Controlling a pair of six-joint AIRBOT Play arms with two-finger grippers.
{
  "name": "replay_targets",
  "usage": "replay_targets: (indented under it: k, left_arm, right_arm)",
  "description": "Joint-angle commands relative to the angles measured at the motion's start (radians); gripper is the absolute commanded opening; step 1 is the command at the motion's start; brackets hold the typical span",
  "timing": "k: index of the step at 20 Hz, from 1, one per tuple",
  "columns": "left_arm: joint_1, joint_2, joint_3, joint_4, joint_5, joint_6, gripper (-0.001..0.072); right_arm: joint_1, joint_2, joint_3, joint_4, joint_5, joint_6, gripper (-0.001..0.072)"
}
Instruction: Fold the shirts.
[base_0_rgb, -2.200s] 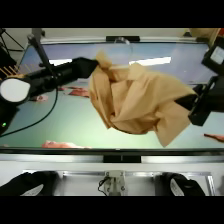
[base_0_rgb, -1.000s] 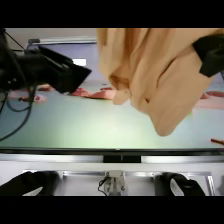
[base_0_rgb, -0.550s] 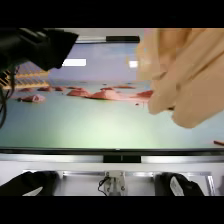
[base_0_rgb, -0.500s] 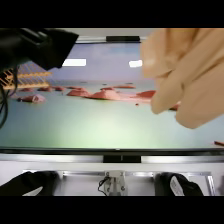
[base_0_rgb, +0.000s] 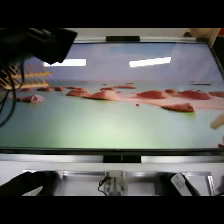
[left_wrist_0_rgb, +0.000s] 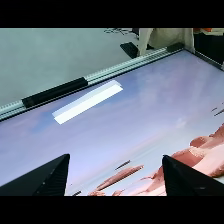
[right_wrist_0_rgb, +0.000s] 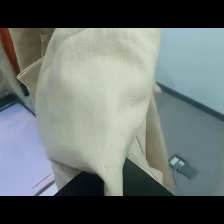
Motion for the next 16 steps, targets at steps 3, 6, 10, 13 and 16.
replay_targets:
  k: [3, 6, 10, 13, 16]
  left_arm:
    - [0.006, -0.013, 0.001, 0.002, 0.001, 0.000, 0.0674]
    - [0.006, -0.014, 0.001, 0.002, 0.001, 0.000, 0.0673]
    - [0.006, -0.015, 0.001, 0.001, 0.001, 0.000, 0.0673]
    - [0.006, -0.015, 0.001, 0.001, 0.001, 0.000, 0.0673]
    - [0.006, -0.014, 0.001, 0.001, 0.001, -0.027, 0.0673]
  right_arm:
    - [-0.139, -0.122, 0.067, 0.039, -0.047, 0.061, 0.0050]
    - [-0.193, -0.176, 0.098, 0.038, -0.102, 0.071, 0.0050]
    - [-0.251, -0.208, 0.101, 0.034, -0.203, 0.068, 0.0050]
    - [-0.298, -0.223, 0.101, 0.035, -0.263, 0.069, 0.0050]
    - [-0.358, -0.248, 0.101, 0.039, -0.305, 0.120, 0.0050]
